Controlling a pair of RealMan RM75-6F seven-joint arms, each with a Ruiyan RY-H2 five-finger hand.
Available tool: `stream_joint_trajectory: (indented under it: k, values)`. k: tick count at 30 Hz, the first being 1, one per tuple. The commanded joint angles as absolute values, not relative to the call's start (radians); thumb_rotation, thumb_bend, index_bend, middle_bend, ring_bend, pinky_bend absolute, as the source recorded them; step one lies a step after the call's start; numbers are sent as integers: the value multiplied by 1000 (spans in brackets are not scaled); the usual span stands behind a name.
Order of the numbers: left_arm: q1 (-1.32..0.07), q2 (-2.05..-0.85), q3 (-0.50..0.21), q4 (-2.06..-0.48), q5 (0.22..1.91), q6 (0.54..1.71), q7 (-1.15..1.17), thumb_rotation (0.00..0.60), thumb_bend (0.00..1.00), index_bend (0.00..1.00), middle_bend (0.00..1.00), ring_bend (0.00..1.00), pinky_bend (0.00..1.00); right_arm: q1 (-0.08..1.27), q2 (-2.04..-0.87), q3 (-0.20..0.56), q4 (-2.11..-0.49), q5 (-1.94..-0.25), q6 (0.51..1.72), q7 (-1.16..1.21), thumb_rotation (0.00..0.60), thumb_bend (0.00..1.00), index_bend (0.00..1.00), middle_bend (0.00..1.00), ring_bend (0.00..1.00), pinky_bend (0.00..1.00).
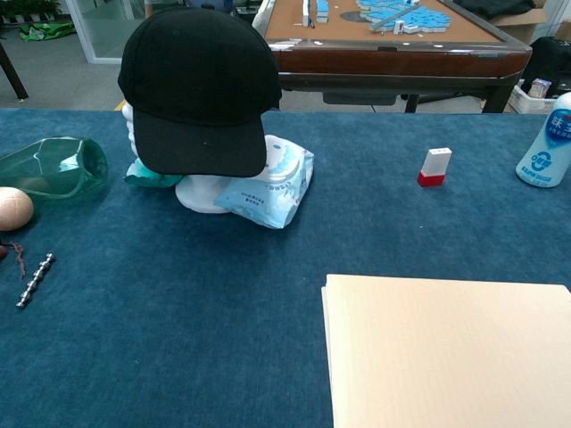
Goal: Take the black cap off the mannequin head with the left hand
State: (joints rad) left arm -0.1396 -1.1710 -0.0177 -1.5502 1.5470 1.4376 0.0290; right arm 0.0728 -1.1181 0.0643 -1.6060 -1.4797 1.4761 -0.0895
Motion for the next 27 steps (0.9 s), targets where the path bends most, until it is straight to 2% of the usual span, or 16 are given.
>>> stream_joint_trajectory:
  k: [1, 12, 14, 16, 19, 27]
  values:
    - [-139, -1171, -17, -1552, 1548, 1440, 25, 600, 23, 341, 343, 341, 589, 67, -1119, 61, -1606, -1491, 1488, -87, 600, 355, 444, 437, 376, 454]
    - [-148, -1191, -8, -1541, 1617, 1478, -4, 600, 23, 358, 353, 363, 615, 74, -1118, 62, -1609, -1479, 1468, -87, 600, 355, 444, 437, 376, 454]
    - [-153, -1204, -6, -1530, 1647, 1495, -30, 600, 23, 382, 402, 403, 648, 70, -1119, 62, -1609, -1482, 1476, -85, 600, 355, 444, 437, 376, 454]
    - [-165, -1214, -3, -1526, 1679, 1501, -42, 600, 24, 427, 505, 455, 679, 68, -1118, 62, -1609, -1483, 1481, -82, 600, 355, 444, 437, 376, 454]
    - [-189, -1224, -5, -1532, 1720, 1501, -33, 600, 23, 485, 596, 496, 710, 66, -1116, 64, -1609, -1483, 1485, -76, 600, 355, 444, 437, 375, 454]
    - [-254, -1248, -24, -1577, 1792, 1494, -14, 600, 19, 574, 716, 574, 745, 68, -1103, 66, -1607, -1490, 1484, -46, 600, 355, 444, 437, 376, 454]
